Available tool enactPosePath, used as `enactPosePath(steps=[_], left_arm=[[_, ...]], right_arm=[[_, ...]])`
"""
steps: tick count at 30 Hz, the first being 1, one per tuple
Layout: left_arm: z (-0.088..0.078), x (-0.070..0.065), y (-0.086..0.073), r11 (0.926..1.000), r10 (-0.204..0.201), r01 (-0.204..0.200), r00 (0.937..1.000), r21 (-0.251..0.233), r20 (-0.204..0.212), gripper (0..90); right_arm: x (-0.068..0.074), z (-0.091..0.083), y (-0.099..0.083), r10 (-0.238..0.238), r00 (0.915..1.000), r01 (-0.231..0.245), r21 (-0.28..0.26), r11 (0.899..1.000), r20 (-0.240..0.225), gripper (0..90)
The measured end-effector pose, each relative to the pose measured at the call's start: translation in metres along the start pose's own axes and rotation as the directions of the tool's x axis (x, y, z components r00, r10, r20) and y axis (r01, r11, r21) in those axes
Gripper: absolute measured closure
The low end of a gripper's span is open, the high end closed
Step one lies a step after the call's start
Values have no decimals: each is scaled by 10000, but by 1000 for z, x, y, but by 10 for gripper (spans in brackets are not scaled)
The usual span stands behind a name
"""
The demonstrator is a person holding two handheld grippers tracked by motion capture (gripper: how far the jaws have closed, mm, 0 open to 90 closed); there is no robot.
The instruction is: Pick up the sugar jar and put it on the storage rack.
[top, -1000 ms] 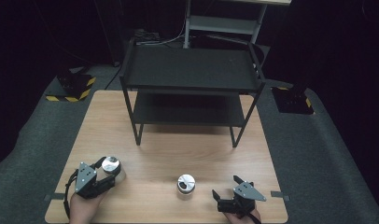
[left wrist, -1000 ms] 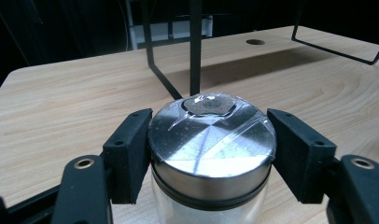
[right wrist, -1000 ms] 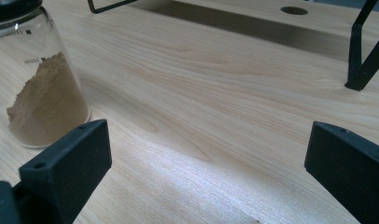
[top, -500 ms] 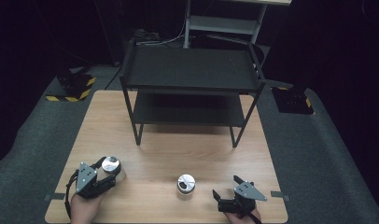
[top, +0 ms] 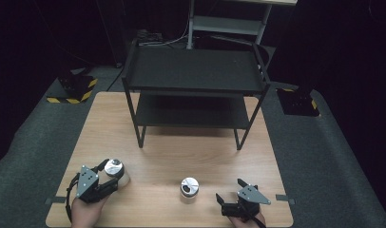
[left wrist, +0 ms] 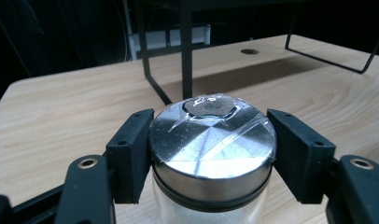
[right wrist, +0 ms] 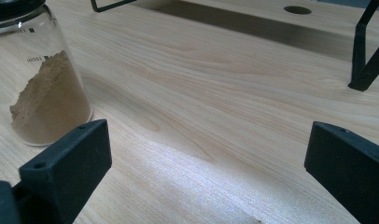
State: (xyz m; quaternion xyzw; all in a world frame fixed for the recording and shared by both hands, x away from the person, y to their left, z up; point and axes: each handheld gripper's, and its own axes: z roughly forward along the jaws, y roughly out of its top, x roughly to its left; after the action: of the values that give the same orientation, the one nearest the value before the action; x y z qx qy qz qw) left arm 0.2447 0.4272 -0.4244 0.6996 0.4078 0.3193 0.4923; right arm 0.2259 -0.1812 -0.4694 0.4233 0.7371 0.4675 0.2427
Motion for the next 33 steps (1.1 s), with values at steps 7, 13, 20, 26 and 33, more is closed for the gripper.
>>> enactPosePath(steps=[7, 13, 20, 26, 33], left_arm=[[-8, -4, 14, 9992, 195, -180, 9989, -363, 421, 348], [-12, -7, 24, 9975, 291, -248, 9975, -658, 640, 348], [-16, -12, 43, 9966, 296, -238, 9969, -790, 729, 348], [-17, -17, 59, 9957, 470, -403, 9957, -837, 802, 348], [-13, -22, 75, 9928, 778, -691, 9930, -974, 888, 348]], right_arm=[[0, 1, 3, 5, 10000, -5, 208, 9998, 40, 3], [-3, 1, 3, 64, 10000, -63, 192, 9998, -69, 3], [-5, 0, 2, 164, 9998, -162, 124, 9998, -98, 3], [-5, 0, 1, 169, 9998, -168, 106, 9998, -119, 3], [-6, 0, 1, 199, 9997, -198, 87, 9998, -137, 3]])
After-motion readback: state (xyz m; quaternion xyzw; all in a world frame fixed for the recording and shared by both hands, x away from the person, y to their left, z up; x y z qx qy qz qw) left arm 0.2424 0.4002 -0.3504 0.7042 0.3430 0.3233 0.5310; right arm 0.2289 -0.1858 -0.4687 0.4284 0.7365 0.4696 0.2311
